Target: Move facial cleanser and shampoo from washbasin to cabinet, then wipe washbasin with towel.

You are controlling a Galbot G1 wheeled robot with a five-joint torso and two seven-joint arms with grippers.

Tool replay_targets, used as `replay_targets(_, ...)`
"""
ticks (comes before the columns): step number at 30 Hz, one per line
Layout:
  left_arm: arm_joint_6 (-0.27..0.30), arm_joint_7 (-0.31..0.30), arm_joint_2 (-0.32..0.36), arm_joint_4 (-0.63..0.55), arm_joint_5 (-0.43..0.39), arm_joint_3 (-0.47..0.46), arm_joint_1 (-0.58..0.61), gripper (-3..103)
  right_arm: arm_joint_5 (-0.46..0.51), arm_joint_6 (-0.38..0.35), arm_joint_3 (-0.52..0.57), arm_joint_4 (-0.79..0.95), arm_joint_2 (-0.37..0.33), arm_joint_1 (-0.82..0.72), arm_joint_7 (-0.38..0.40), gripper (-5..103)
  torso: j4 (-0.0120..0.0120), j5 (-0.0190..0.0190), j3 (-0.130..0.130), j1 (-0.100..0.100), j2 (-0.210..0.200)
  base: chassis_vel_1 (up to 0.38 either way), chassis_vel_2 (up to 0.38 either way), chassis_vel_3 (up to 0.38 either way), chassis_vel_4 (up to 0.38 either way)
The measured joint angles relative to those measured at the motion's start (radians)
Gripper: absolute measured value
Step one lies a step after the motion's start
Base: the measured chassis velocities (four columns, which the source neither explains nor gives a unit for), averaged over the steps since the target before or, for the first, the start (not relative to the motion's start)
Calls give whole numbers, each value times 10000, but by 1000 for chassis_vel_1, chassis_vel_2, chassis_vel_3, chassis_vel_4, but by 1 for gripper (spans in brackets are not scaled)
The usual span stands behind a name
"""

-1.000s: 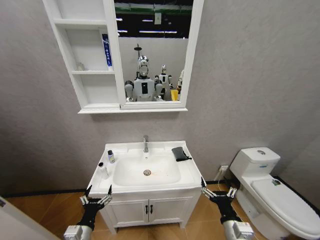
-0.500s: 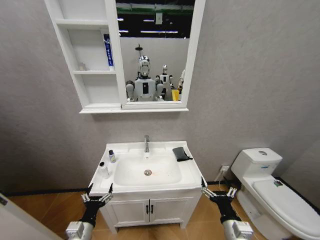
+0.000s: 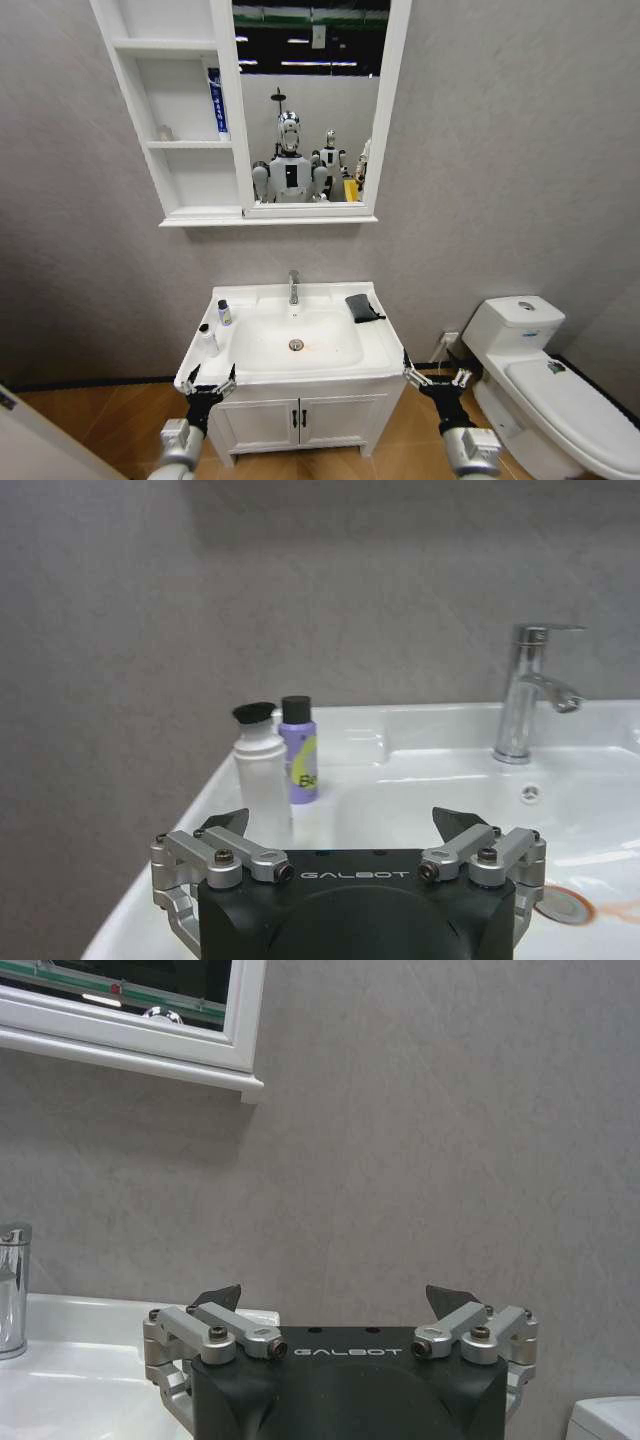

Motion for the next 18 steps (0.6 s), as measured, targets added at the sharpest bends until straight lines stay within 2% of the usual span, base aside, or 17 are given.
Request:
replay_targets(5,575,-493,409,596,-526,-103,-871,100,171,-10,-4,-122,-87,115,52,100,-2,3,0,0,0,0,0,0,0)
replay_targets(15,461,-601,528,1824,-1088,-42,-2024,100,234,-20,11,-623,-492,569,291,100,2,3,0,0,0,0,0,0,0)
replay_targets(18,405,-586,575,2277,-1104,83,-2578,100,295,3,97,-742,-523,528,330,100,-4,3,0,0,0,0,0,0,0)
